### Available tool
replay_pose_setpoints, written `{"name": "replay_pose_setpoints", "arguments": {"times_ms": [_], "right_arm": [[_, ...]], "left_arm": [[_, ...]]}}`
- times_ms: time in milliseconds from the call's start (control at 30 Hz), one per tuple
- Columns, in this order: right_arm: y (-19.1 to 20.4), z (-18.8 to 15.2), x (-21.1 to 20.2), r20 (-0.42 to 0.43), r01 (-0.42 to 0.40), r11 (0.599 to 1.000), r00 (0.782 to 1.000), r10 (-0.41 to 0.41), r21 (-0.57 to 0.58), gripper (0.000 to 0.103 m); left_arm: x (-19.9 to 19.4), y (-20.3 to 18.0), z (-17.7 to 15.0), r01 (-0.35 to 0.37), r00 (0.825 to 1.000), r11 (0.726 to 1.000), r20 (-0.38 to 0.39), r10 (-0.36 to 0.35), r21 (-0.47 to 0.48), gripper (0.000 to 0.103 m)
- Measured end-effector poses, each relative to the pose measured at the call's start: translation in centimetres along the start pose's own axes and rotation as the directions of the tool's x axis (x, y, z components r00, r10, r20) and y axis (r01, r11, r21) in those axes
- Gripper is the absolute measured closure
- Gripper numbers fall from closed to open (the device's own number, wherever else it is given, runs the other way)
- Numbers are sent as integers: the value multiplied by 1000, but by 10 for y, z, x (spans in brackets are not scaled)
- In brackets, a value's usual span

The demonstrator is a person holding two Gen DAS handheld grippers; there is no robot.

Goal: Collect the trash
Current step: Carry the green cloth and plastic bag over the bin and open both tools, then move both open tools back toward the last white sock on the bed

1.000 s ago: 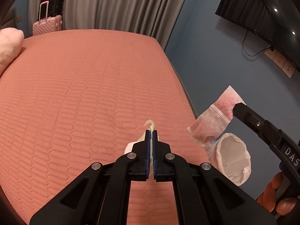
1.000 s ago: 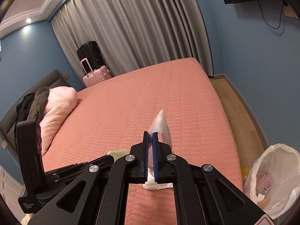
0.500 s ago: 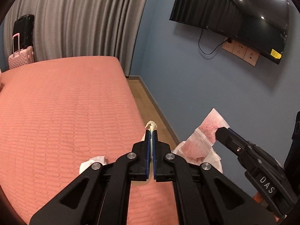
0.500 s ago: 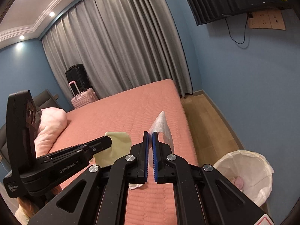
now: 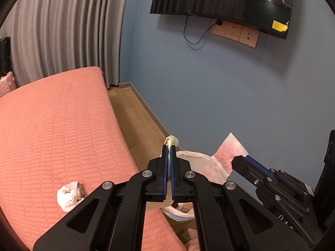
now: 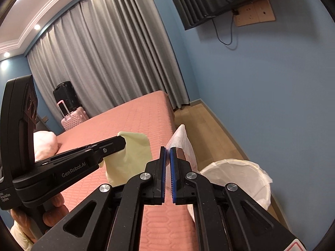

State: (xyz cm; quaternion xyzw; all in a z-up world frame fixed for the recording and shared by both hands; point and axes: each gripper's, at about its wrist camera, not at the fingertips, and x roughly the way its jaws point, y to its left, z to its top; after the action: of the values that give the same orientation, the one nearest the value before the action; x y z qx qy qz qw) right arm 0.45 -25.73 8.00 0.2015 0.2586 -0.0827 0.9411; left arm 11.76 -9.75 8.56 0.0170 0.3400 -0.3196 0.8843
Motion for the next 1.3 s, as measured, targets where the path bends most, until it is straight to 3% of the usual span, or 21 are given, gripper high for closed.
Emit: {"name": "replay_pose_setpoints", "arguments": {"times_ms": [367,733,800,867,933,1300], "right_arm": [[-35,-13,4,-29,48,998,999,-47,42,99],[-41,-21,19,-61,71,996,996,-68,50,97],[-39,-21,21,-58,77,996,996,-74,54,94],[-39,-21,24,-63,81,995,995,-77,56,93],[-39,-22,25,-65,78,995,995,-75,55,93],[-31,-29,22,-70,74,997,995,-72,32,93]], "left_arm": [[30,-36,1,39,997,998,-63,-35,59,100],[52,-52,7,69,994,996,-90,-63,61,99],[57,-53,9,67,992,996,-109,-61,53,94],[60,-51,10,57,992,998,-115,-53,34,71],[58,-48,9,46,994,999,-97,-44,15,57],[50,-43,5,10,998,1000,-67,-10,1,56]]}}
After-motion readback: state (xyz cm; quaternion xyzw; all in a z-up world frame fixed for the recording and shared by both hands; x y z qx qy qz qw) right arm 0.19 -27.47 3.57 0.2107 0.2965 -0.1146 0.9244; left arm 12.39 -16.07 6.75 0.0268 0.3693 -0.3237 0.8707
